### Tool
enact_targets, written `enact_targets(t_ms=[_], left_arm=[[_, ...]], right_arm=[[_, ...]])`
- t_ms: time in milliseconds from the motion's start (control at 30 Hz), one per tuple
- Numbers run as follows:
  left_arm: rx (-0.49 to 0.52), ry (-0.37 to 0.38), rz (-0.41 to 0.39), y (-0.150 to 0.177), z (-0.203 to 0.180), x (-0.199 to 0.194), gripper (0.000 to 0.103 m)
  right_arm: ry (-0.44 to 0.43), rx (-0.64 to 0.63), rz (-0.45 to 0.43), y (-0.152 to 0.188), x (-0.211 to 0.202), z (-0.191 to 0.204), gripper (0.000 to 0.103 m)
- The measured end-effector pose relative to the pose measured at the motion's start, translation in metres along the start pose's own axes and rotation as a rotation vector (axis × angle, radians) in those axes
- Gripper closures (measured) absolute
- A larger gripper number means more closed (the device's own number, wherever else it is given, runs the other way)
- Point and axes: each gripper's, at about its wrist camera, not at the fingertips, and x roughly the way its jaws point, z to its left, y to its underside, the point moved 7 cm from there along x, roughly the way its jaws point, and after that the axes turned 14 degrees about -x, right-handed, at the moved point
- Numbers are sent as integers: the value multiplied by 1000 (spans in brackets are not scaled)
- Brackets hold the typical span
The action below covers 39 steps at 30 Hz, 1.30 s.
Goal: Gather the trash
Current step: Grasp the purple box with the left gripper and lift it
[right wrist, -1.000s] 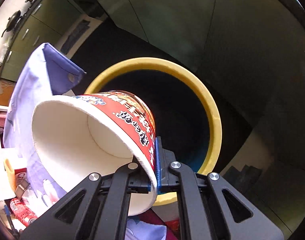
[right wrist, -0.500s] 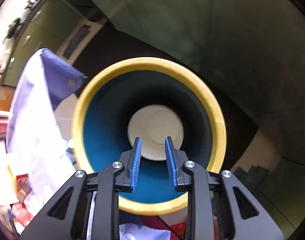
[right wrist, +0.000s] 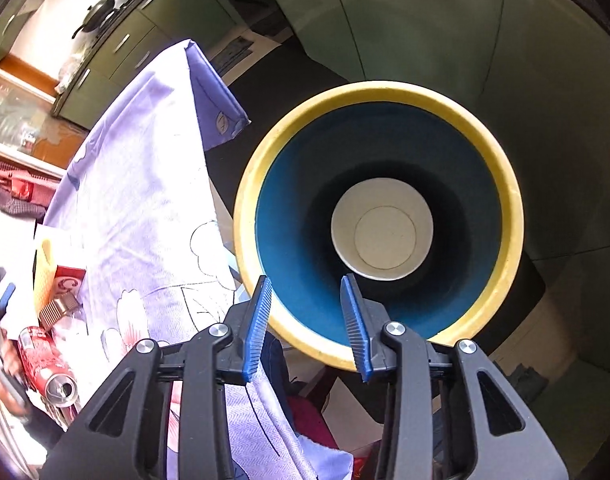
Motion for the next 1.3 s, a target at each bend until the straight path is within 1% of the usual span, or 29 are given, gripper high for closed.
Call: enact_targets(t_ms=[100, 133, 167, 300, 400, 600, 700, 733, 767, 833, 967, 1100, 1200, 1300], left_arm=[[-45, -43, 64, -7, -4, 20, 6], [-58, -55, 86, -7, -5, 25, 6], [-69, -74, 111, -7, -6, 32, 6], [-118, -140, 203, -2, -5, 57, 7], [-144, -201, 217, -4, -4, 67, 7], [-168, -258, 237, -7, -5, 83, 7], [-169, -272, 251, -3, -6, 90, 7], [-172, -272, 256, -3, -5, 91, 11], [-175, -272, 262, -1, -4, 93, 19], [-187, -268, 278, 1, -2, 96, 27], [-175, -267, 269, -1, 1, 96, 29], [-150, -249, 266, -5, 2, 93, 30], [-119, -243, 242, -11, 1, 80, 30], [-64, -227, 211, -19, -9, 62, 30]], right_arm=[[-10, -13, -5, -1, 0, 4, 66], [-12, -15, -5, -10, 9, 6, 66], [-14, -19, -4, -12, 13, 8, 66], [-35, -28, 5, -12, 27, 14, 66], [-49, -40, 11, -13, 35, 19, 65], [-69, -59, 14, -9, 46, 25, 65], [-79, -66, 15, -8, 51, 26, 65], [-80, -66, 15, -8, 51, 27, 65], [-82, -68, 15, -7, 52, 27, 65], [-87, -70, 13, -5, 51, 24, 65], [-87, -67, 1, -4, 47, 19, 65], [-88, -65, -11, -3, 44, 17, 65], [-89, -66, -16, -3, 44, 18, 65], [-94, -68, -24, -4, 43, 19, 65]])
